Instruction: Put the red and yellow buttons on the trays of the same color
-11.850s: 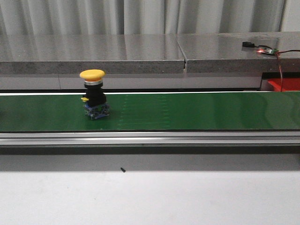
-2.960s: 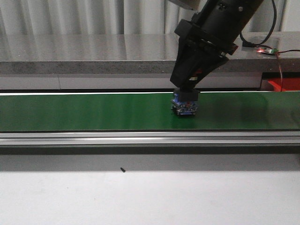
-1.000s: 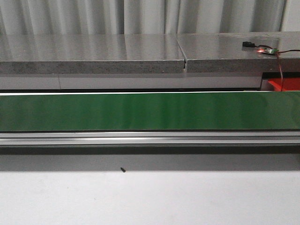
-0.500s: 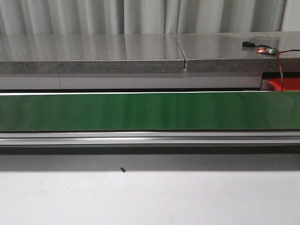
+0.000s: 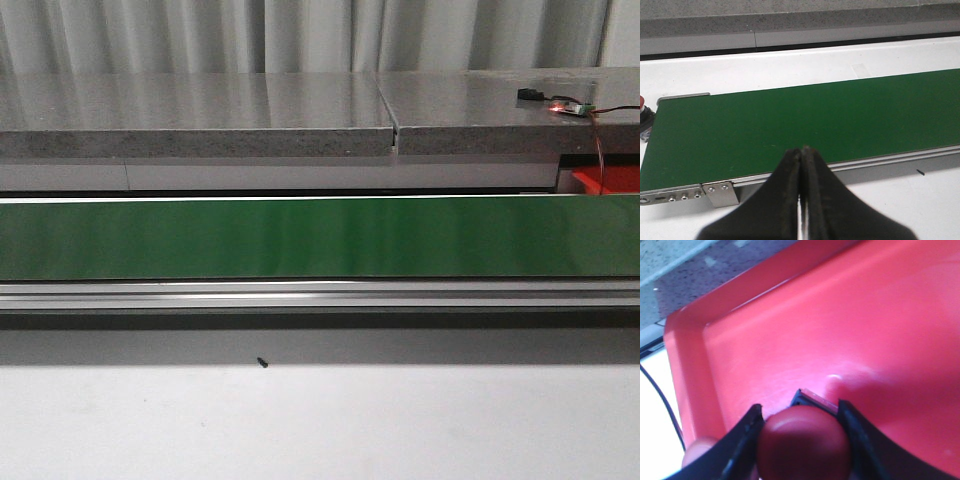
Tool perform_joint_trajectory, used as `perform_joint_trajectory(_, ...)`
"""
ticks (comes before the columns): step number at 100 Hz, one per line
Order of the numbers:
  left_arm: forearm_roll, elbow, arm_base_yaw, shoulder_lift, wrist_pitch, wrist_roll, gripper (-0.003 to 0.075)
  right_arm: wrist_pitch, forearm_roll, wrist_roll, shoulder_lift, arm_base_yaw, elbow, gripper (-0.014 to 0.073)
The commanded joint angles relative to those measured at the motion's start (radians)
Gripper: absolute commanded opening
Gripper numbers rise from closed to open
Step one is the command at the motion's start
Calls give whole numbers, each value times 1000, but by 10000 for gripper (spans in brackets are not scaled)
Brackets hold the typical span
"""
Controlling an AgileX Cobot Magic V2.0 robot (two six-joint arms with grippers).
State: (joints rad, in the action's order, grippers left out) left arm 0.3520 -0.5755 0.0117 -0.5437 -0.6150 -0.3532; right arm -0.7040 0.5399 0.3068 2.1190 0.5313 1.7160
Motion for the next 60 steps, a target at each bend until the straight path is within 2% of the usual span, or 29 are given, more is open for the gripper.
perform_joint_trajectory(1,29,-26,6,-3,69,6,-19,33,35,-3,-36,-6,45,216)
perform_joint_trajectory(33,29,-26,6,-3,69,6,-19,22,35,-11,-2,-11,48,225)
perform_joint_trajectory(40,29,-26,6,-3,69,6,-19,22,35,-11,0,-11,48,280)
perform_joint_trajectory(52,29,-26,6,-3,69,6,-19,22,35,-11,0,-11,48,442)
perform_joint_trajectory(60,29,-26,6,-3,69,6,-19,25,35,-11,0,-9,48,485)
